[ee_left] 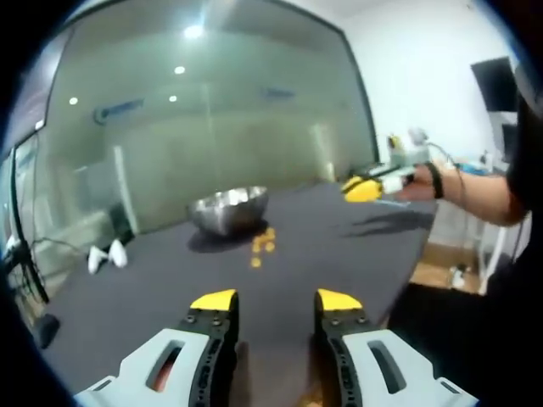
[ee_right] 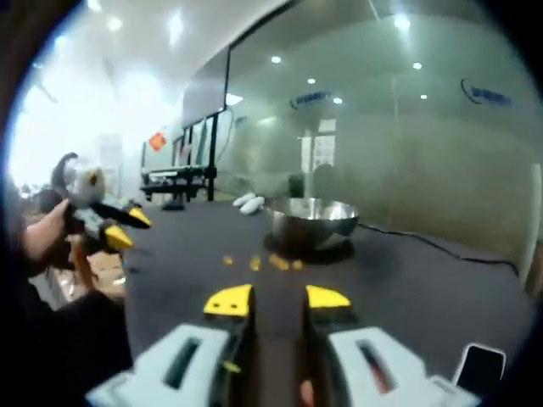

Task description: Pick up the QQ candy scattered on the table and place it into the stainless steel bowl on the table

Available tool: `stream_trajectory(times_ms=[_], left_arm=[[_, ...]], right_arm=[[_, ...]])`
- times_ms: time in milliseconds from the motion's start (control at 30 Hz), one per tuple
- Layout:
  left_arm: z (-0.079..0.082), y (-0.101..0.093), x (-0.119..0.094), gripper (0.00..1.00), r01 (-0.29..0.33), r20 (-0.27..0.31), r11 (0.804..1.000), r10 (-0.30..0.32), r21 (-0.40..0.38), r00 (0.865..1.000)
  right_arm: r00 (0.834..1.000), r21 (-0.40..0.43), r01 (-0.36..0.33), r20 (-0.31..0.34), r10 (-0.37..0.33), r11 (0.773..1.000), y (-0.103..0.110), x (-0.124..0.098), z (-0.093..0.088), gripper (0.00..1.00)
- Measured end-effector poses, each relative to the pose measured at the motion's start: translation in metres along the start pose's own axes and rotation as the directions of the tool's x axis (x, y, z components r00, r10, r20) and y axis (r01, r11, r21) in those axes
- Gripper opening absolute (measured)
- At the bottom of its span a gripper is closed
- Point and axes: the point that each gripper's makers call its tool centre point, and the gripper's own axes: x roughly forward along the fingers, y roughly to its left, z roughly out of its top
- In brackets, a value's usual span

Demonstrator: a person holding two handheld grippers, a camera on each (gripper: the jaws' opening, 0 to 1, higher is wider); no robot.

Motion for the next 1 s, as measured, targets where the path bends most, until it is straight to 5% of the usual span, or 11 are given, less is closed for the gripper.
stream_trajectory(times_ms=[500, 700, 800, 1000], left_arm=[[0.003, 0.003, -0.003, 0.37, -0.02, 0.003, 1.0, 0.02, 0.003, 1.0], [0.002, 0.008, -0.005, 0.37, -0.033, 0.005, 0.999, 0.033, -0.01, 0.999], [0.001, 0.007, -0.004, 0.37, -0.032, 0.002, 0.999, 0.032, -0.01, 0.999], [-0.002, 0.005, -0.003, 0.37, -0.03, 0.0, 0.999, 0.03, -0.017, 1.0]], right_arm=[[0.999, -0.003, -0.04, -0.019, 0.04, 0.999, 0.019, 0.01, -0.009, 0.19], [0.994, -0.038, -0.081, -0.079, 0.078, 0.996, 0.029, 0.041, -0.02, 0.23], [0.991, 0.024, -0.102, -0.08, 0.104, 0.994, 0.033, 0.061, -0.019, 0.23], [0.986, 0.021, -0.132, -0.101, 0.133, 0.991, 0.042, 0.107, -0.015, 0.23]])
